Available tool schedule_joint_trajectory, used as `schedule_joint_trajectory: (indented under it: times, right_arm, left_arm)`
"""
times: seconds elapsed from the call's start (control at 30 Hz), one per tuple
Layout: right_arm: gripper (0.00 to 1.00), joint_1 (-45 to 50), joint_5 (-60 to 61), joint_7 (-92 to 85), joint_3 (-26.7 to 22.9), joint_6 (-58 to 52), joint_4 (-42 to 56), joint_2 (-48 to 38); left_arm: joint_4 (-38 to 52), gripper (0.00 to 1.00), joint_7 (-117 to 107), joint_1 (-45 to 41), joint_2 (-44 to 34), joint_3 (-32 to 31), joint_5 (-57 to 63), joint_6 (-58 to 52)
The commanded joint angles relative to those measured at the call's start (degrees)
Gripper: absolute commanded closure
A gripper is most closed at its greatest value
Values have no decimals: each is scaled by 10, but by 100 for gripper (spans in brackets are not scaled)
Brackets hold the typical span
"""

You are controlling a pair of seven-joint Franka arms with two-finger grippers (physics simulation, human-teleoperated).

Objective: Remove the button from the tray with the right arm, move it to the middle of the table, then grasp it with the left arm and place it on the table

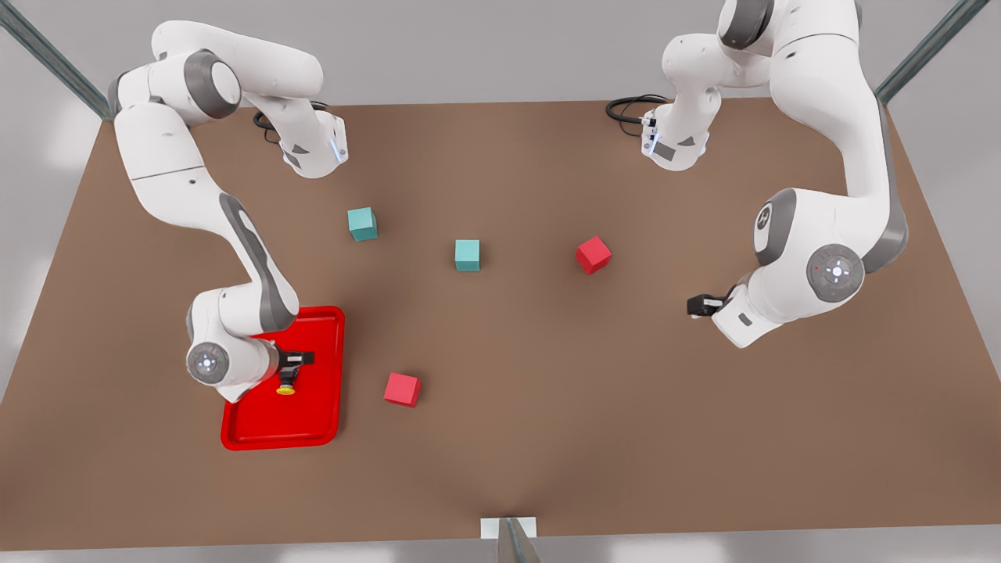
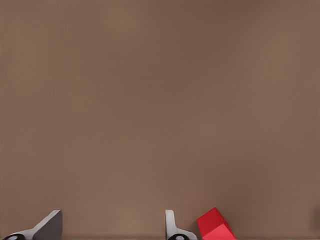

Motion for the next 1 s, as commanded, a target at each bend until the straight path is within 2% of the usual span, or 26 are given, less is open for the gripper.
schedule_joint_trajectory:
  times: [0.0, 0.53, 0.57, 0.83, 0.87, 0.97]
  right_arm:
    - [0, -1, -31, 5, 3, 62, -6, 3]
    - [0, -25, -54, 7, 16, 81, -8, 47]
    - [8, -26, -54, 14, 17, 81, -8, 47]
    - [7, -30, -57, 16, 17, 89, -4, 52]
    - [7, -39, -57, 15, 28, 89, -5, 53]
    - [14, -43, -65, 16, 33, 88, -6, 54]
  left_arm:
    - [1, 0, -13, 0, 1, 0, 0, 2]
    - [2, 0, -13, -5, 10, -1, 0, 10]
    - [2, 0, -13, -5, 9, 0, 0, 10]
    - [2, 0, -13, -7, 8, 0, 1, 9]
    - [2, 0, -13, -8, 8, 0, 1, 9]
    - [1, 0, -13, -8, 9, 0, 1, 10]
